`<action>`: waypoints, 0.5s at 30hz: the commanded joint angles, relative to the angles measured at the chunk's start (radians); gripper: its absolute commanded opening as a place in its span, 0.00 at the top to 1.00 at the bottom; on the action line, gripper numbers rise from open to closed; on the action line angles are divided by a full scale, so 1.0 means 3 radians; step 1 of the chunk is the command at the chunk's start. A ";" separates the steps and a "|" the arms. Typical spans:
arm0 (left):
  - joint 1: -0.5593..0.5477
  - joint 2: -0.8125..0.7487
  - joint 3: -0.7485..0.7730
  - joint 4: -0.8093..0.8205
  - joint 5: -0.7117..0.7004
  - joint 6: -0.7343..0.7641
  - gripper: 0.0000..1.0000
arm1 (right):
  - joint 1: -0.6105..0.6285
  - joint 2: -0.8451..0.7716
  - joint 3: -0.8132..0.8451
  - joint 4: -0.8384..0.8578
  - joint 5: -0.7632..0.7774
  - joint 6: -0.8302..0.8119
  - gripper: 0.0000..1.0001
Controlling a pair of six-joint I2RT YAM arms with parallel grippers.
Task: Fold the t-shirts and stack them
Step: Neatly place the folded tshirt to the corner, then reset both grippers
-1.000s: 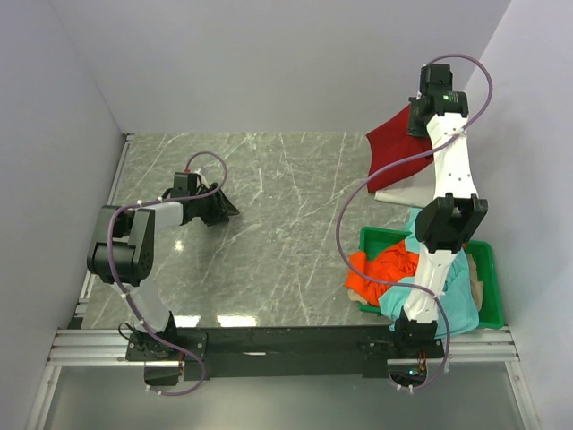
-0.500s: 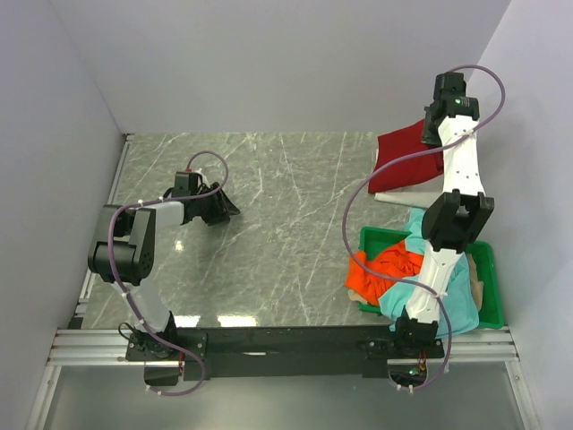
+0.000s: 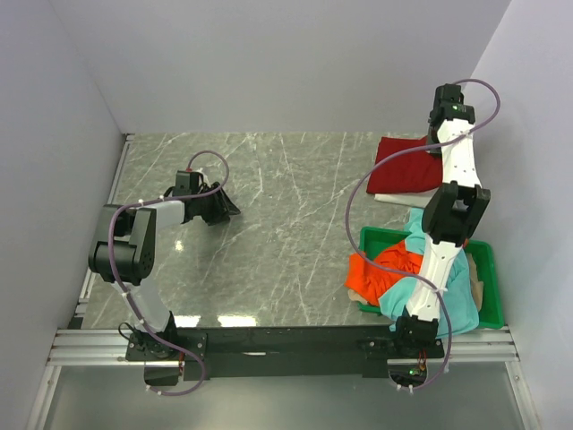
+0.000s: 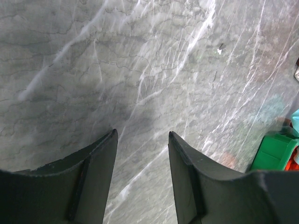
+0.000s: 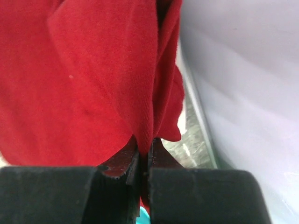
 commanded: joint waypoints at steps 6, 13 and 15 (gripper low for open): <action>-0.0105 -0.0057 -0.0006 -0.0315 -0.0200 0.0093 0.45 | -0.0028 -0.0110 -0.0096 0.0462 0.0841 0.0049 0.51; -0.0243 -0.0364 0.0004 -0.0356 -0.0364 0.0103 0.45 | -0.0003 -0.0636 -0.0673 0.0809 0.0627 0.0269 0.45; -0.0274 -0.0476 0.0009 -0.0366 -0.0405 0.0103 0.45 | 0.0023 -0.0902 -0.1005 0.0897 0.0570 0.0325 0.46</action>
